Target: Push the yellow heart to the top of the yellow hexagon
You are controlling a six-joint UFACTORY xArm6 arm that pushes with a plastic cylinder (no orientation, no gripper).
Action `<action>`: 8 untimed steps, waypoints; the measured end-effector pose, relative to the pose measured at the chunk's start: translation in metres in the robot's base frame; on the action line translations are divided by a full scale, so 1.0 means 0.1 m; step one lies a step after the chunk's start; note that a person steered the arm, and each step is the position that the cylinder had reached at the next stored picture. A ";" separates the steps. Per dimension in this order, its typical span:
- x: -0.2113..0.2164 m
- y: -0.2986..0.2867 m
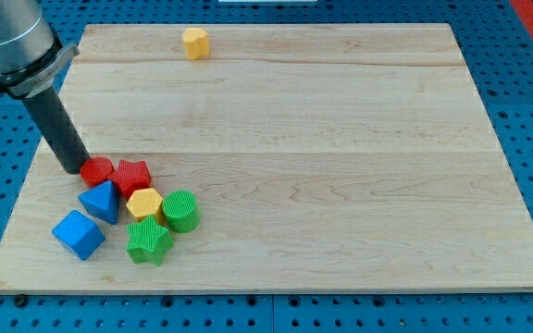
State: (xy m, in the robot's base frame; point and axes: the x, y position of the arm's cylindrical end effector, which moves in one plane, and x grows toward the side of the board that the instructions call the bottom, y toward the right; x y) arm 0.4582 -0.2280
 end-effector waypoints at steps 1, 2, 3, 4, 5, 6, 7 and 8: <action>-0.71 0.43; -1.29 1.08; -1.51 2.03; -2.04 2.76; -2.62 2.99; -2.56 2.13; -2.19 1.54; -2.42 1.36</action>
State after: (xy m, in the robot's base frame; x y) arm 0.2160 -0.0920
